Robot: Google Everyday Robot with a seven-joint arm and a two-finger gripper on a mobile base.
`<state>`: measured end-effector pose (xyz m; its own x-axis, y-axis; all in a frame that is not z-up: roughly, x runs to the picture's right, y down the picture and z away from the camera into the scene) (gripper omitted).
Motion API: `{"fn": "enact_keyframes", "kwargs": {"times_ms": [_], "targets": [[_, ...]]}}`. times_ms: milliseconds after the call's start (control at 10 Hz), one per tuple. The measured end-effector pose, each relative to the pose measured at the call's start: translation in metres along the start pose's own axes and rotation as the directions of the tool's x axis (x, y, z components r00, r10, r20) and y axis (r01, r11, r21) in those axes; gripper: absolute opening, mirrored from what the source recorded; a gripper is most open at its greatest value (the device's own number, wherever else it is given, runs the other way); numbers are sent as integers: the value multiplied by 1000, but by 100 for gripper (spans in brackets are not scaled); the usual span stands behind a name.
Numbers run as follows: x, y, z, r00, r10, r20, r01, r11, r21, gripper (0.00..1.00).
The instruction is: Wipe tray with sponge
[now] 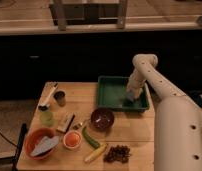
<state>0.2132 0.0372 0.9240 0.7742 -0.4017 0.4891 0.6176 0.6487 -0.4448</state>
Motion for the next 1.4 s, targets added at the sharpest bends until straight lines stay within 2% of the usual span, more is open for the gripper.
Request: {"fn": "enact_keyframes", "kwargs": {"times_ms": [300,700,1000,1400], "targets": [[-33,-18,-4,995,-93,30,92,995,31,2],[-46,1,-11,980,-176,90,172,984,49,2],[-30,20,-12,980,-159,122,156,987,37,2],[-6,31,-11,986,-107,129,106,994,19,2]]}}
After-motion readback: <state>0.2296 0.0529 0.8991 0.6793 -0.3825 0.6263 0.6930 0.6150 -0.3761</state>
